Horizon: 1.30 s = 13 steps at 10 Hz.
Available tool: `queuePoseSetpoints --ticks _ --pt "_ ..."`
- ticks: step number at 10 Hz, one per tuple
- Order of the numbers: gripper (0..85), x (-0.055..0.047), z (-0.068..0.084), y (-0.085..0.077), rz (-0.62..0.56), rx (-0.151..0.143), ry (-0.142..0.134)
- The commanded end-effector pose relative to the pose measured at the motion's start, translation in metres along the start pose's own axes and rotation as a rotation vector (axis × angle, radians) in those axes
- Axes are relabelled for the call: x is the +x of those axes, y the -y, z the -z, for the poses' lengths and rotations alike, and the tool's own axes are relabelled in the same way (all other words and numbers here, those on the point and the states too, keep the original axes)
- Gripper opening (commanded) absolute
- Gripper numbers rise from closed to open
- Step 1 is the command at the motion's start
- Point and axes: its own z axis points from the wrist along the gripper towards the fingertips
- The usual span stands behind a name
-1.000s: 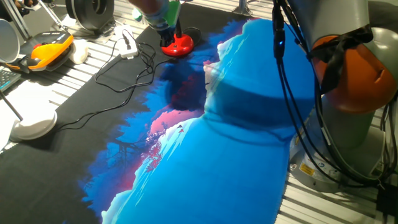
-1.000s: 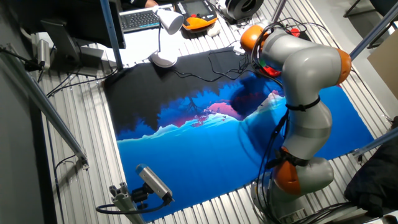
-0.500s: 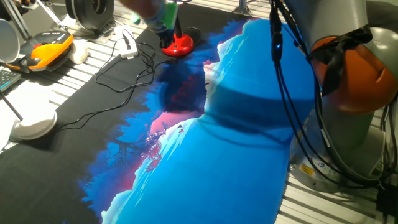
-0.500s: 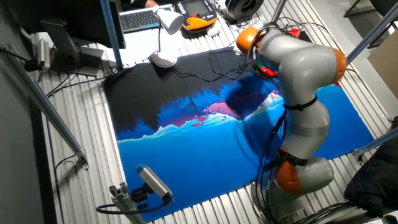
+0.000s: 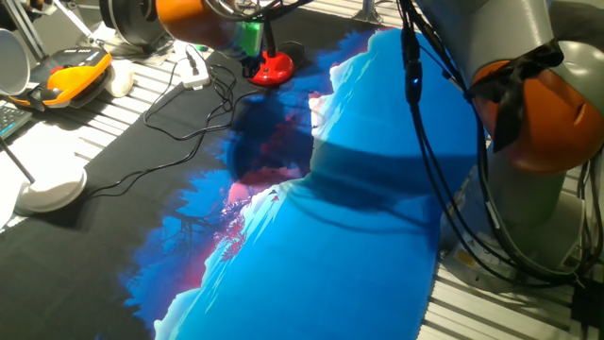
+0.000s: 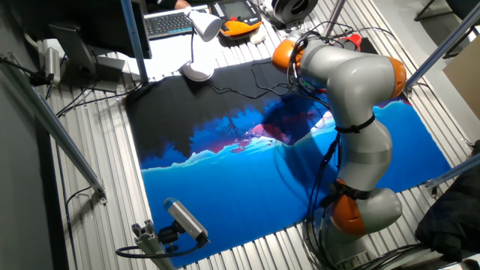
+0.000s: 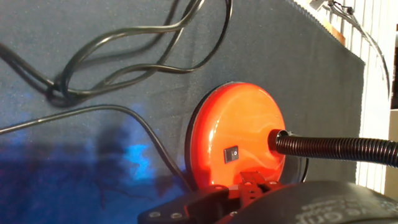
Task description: Turn on the desk lamp by pressing the button
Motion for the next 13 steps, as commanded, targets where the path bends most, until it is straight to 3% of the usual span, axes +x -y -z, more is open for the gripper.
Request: queuePoseSetpoints --ticks 1,4,13 --pt "0.0 0.000 0.000 0.000 0.004 0.000 -0.001" --pt "0.0 0.000 0.000 0.000 0.018 0.008 0.000" --pt "0.0 -0.005 -0.036 0.006 0.007 -0.008 0.032"
